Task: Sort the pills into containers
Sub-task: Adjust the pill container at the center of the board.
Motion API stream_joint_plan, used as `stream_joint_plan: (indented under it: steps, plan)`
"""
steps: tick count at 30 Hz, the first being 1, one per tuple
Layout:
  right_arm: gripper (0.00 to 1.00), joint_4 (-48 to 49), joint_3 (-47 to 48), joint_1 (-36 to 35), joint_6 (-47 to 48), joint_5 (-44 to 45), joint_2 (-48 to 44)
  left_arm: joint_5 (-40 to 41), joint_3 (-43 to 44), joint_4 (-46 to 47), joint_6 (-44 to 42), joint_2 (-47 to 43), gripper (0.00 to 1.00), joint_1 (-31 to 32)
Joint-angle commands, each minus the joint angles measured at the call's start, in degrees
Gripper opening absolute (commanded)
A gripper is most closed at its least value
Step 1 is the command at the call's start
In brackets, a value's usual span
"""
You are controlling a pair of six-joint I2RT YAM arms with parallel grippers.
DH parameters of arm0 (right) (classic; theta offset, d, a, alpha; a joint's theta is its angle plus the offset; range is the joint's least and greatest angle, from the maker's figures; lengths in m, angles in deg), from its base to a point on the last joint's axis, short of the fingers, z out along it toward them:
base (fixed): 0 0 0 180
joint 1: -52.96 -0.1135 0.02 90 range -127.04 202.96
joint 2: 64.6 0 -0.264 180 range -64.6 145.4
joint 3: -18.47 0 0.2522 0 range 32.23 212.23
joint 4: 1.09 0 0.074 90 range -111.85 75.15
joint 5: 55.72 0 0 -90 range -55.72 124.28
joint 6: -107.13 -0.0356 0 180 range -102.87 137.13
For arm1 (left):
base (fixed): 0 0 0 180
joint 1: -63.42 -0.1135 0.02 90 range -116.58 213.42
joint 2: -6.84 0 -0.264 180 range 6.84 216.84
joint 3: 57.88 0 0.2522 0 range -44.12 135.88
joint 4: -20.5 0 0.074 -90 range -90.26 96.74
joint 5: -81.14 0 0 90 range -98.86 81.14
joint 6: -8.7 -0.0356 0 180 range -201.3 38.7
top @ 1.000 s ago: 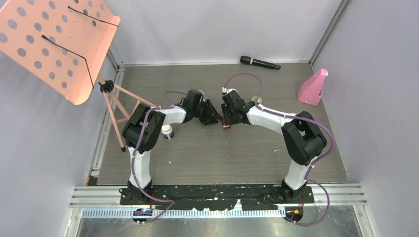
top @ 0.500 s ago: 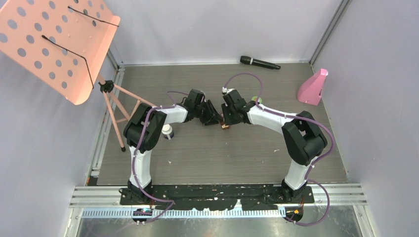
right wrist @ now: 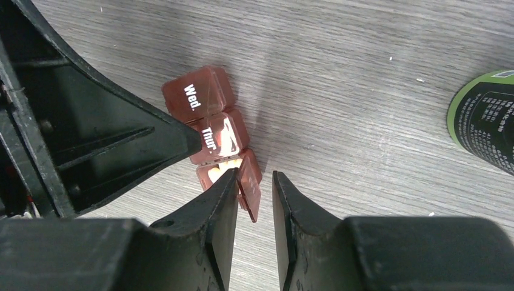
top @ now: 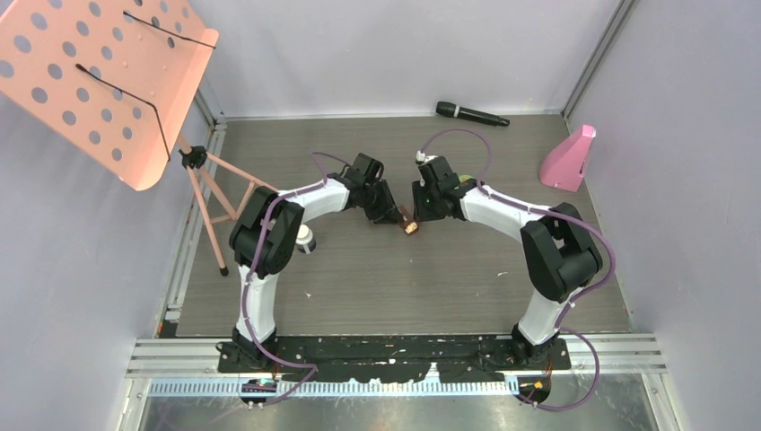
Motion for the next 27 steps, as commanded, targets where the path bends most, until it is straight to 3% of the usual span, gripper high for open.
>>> stream_joint_plan:
  steps: [1,9,15,22,27]
  plan:
    - [0.35,1.49,0.14,1.18,-0.81,-2.92,-1.81,2.53,2.72,-7.97,-2.15,1.67,0.26,0.19]
    - [0.38,-0.29,1.42,3.34,3.42,-5.26,0.83,2.66,3.53,-8.77,-1.98,2.12,0.27,0.20]
    - [0.40,-0.40,1.79,4.39,6.57,-9.13,2.46,0.20,3.42,-5.49,-0.75,2.31,0.35,0.16]
    - [0.40,0.68,1.20,4.91,5.80,-12.40,2.42,-1.84,3.11,-0.27,0.92,2.61,0.40,0.12]
    - [0.48,1.91,0.07,5.21,4.43,-15.61,1.35,-2.03,2.02,0.26,1.69,2.56,0.40,0.12]
